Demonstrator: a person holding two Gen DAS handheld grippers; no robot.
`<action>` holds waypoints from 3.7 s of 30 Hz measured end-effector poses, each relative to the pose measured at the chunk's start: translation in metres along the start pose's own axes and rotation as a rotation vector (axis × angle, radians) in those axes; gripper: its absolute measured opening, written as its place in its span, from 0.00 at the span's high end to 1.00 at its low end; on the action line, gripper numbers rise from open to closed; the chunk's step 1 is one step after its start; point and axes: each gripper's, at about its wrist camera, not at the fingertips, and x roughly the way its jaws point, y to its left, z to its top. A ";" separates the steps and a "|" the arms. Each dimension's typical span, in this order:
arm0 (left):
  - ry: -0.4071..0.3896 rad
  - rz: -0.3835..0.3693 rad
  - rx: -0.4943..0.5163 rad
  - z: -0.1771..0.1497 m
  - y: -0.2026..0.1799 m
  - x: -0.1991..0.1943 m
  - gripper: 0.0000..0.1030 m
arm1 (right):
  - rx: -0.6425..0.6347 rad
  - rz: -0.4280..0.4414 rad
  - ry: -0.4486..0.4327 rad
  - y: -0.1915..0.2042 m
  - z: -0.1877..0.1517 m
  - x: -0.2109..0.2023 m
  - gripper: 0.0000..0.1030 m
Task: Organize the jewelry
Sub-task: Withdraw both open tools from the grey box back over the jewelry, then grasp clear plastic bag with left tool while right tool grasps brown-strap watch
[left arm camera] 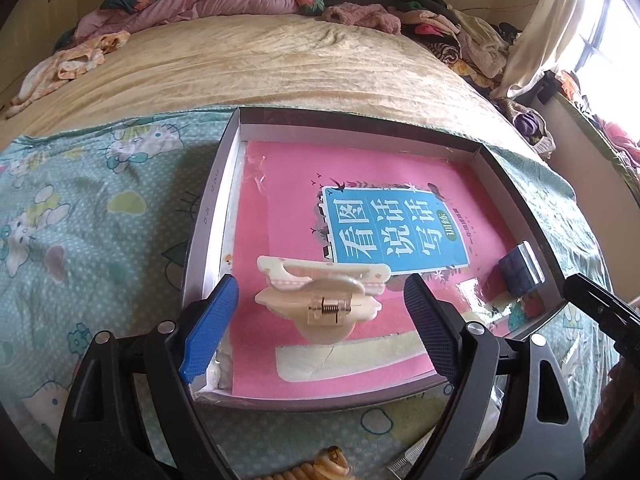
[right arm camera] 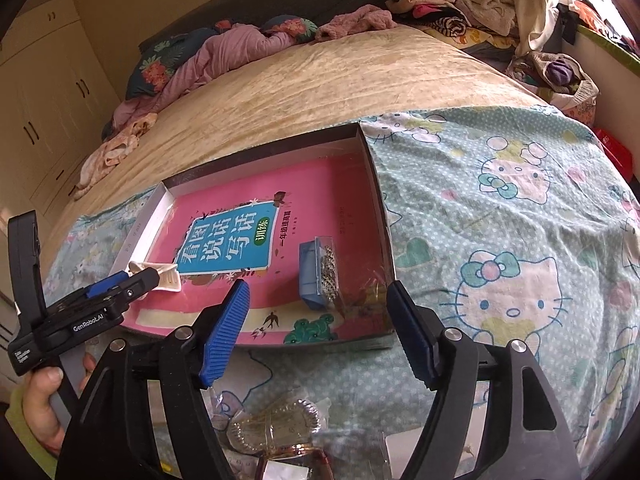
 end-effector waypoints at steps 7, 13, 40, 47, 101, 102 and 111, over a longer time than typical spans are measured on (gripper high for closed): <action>-0.037 -0.017 -0.019 0.002 0.003 -0.027 0.14 | 0.021 0.018 -0.033 0.000 -0.004 -0.022 0.26; -0.076 -0.051 -0.030 0.002 0.001 -0.055 0.10 | 0.027 0.034 -0.073 0.002 -0.005 -0.047 0.25; -0.154 -0.124 0.015 -0.034 -0.007 -0.136 0.09 | -0.061 0.070 -0.196 0.039 -0.036 -0.140 0.18; -0.133 -0.131 0.050 -0.051 -0.014 -0.140 0.09 | -0.066 0.068 -0.188 0.037 -0.050 -0.147 0.18; 0.104 -0.162 0.266 -0.115 -0.055 -0.060 0.19 | -0.295 -0.133 0.066 0.041 -0.141 -0.061 0.44; 0.104 -0.161 0.271 -0.114 -0.056 -0.058 0.19 | -0.300 -0.138 0.073 0.041 -0.140 -0.057 0.47; 0.110 -0.136 0.323 -0.096 -0.063 -0.038 0.21 | -0.310 -0.118 0.068 0.039 -0.136 -0.050 0.67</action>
